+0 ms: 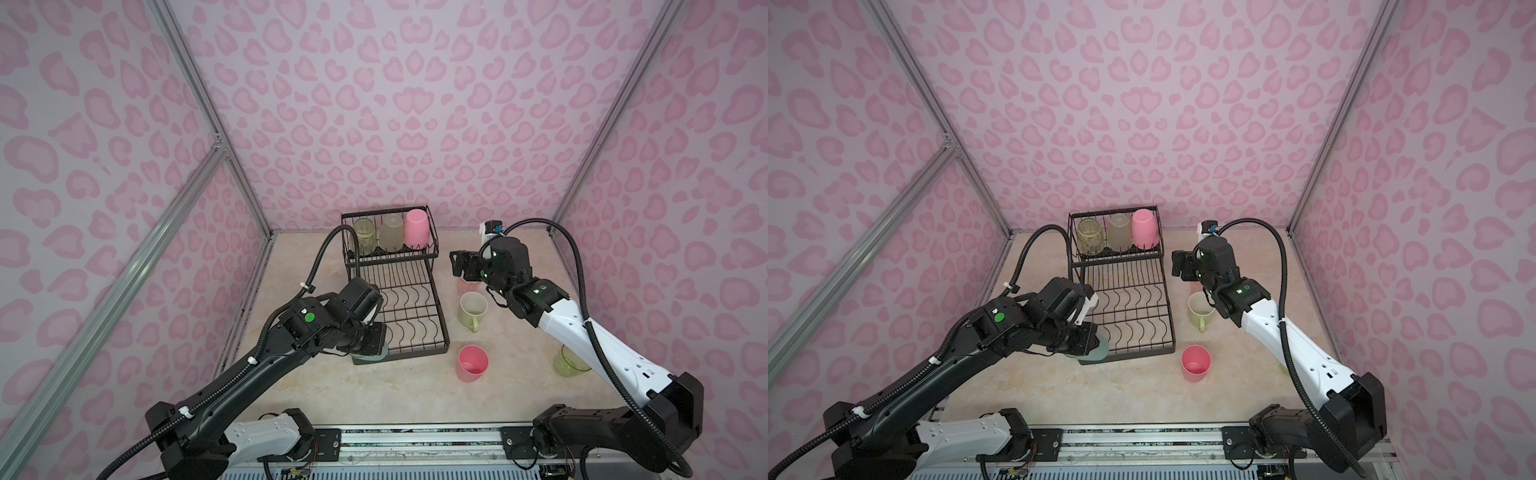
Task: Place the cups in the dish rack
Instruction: 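Lift the teal frosted cup with the left gripper toward the rack, then raise the teal cup above the rack with the left gripper while the right reaches in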
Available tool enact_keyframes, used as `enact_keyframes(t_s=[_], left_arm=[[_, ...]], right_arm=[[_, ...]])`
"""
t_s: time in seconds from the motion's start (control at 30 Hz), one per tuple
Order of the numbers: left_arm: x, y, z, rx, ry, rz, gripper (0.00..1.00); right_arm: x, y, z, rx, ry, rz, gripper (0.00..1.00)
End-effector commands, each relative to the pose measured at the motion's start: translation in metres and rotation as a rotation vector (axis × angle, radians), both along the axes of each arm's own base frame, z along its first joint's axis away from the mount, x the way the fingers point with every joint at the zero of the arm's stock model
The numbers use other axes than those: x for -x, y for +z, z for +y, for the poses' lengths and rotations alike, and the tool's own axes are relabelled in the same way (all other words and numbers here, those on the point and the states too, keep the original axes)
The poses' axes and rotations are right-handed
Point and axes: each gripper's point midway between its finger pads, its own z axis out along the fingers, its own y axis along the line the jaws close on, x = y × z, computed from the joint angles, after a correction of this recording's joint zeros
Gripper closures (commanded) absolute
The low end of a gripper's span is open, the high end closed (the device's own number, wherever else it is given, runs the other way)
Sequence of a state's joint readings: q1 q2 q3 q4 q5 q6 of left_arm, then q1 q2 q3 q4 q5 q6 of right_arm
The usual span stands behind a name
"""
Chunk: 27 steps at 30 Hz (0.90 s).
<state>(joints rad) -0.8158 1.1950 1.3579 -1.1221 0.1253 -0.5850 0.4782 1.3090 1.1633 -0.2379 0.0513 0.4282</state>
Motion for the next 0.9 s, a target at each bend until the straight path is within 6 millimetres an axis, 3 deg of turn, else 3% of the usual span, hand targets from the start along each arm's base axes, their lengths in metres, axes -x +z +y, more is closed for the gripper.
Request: enact_keyframes(t_s=[0.0,0.23,0.5,0.7,0.87], left_arm=[[-0.021,0.044,-0.026,0.102,-0.100,-0.135,0.97],[-0.053,0.130,-0.062,0.271,-0.192,-0.321,0.97],[-0.093,0.217,-0.103,0.481,-0.322,-0.585,0.97],[-0.137,0.241,-0.114,0.630,-0.338,-0.691,0.97],[-0.157,0.253,-0.128,0.730,-0.377,-0.753,0.97]], right_arm=[[-0.003,-0.003,-0.005,-0.109,-0.039,0.054,0.07],[-0.012,0.005,-0.010,-0.366,-0.079,0.130,0.07],[-0.024,0.058,0.013,-0.683,-0.012,0.124,0.08],[-0.024,0.098,-0.005,-0.968,0.011,0.080,0.09],[-0.027,0.126,-0.016,-1.164,0.046,0.064,0.09]])
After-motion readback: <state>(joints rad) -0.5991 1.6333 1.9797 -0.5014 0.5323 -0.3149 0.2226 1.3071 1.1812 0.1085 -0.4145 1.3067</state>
